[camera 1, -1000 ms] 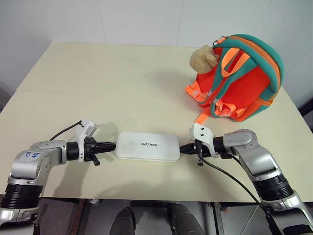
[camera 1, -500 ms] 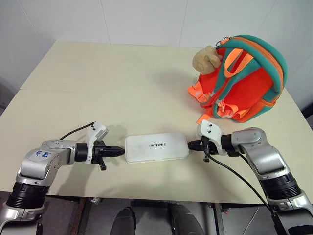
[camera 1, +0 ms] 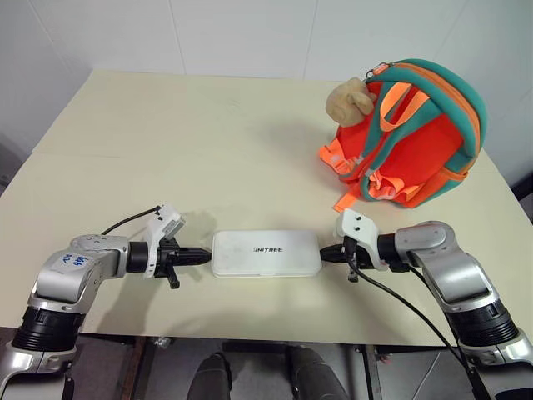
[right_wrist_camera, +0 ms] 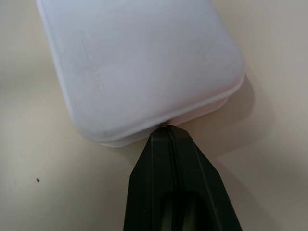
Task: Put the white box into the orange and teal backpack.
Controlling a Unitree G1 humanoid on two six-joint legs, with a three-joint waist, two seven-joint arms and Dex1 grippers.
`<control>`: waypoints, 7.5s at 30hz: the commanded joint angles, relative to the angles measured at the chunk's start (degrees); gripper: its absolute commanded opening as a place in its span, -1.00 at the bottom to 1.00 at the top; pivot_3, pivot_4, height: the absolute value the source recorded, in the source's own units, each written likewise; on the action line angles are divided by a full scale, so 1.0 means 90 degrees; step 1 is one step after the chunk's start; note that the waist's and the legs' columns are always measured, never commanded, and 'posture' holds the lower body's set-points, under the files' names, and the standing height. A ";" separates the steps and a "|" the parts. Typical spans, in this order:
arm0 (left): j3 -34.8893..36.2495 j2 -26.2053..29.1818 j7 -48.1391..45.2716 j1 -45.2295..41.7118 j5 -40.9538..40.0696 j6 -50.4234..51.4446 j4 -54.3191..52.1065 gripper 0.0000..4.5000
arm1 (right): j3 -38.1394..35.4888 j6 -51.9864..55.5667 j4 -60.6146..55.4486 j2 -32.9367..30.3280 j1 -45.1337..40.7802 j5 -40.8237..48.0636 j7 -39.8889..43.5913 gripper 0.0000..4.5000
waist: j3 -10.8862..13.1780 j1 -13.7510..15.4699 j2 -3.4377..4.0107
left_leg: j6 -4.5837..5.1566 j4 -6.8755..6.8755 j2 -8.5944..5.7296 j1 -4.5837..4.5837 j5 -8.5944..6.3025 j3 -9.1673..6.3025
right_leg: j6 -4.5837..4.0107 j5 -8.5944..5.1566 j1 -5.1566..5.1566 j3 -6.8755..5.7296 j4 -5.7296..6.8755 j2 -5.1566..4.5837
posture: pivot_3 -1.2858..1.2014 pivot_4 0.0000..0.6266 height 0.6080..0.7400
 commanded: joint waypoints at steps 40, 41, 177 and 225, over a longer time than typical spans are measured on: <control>0.1415 0.0358 0.0414 0.0011 -0.0274 -0.0610 0.0589 -0.04 | -0.0505 -0.0498 -0.0298 -0.1521 0.0056 0.1191 0.0167 0.04 | 0.0001 -0.0006 0.0000 | 0.0003 -0.0001 0.0002 -0.0008 -0.0002 0.0004 | -0.0001 -0.0002 -0.0009 0.0001 0.0000 0.0000 | 0.03 -0.52 1.00; 0.1470 0.0345 0.0425 -0.0007 -0.0351 -0.0539 0.0582 0.11 | -0.0519 -0.0448 -0.0382 -0.1544 0.0098 0.1228 0.0142 0.19 | 0.0001 -0.0007 0.0000 | 0.0003 -0.0001 0.0002 -0.0008 -0.0002 0.0004 | -0.0001 -0.0002 -0.0009 0.0001 0.0001 0.0000 | 0.03 -0.52 1.00; 0.4485 -0.2831 0.4162 -0.0294 -0.5709 0.3002 0.0469 -0.41 | -0.2537 -0.1953 0.3283 0.1200 -0.2109 0.2198 -0.3242 1.00 | -0.0002 -0.0191 0.0006 | 0.0006 0.0055 -0.0003 -0.0010 -0.0005 0.0008 | 0.0032 0.0014 0.0001 0.0021 0.0032 0.0001 | 0.03 -0.52 1.00; 0.3601 -0.0583 0.3114 -0.0708 -0.5423 0.1150 0.2343 -0.41 | -0.1813 0.1654 -0.1639 -0.0269 -0.1911 0.5614 -0.1196 -1.00 | 0.0001 -0.0169 0.0009 | -0.0001 -0.0024 0.0007 -0.0038 -0.0012 0.0007 | 0.0006 -0.0006 -0.0036 0.0004 -0.0036 0.0000 | 0.03 -0.52 1.00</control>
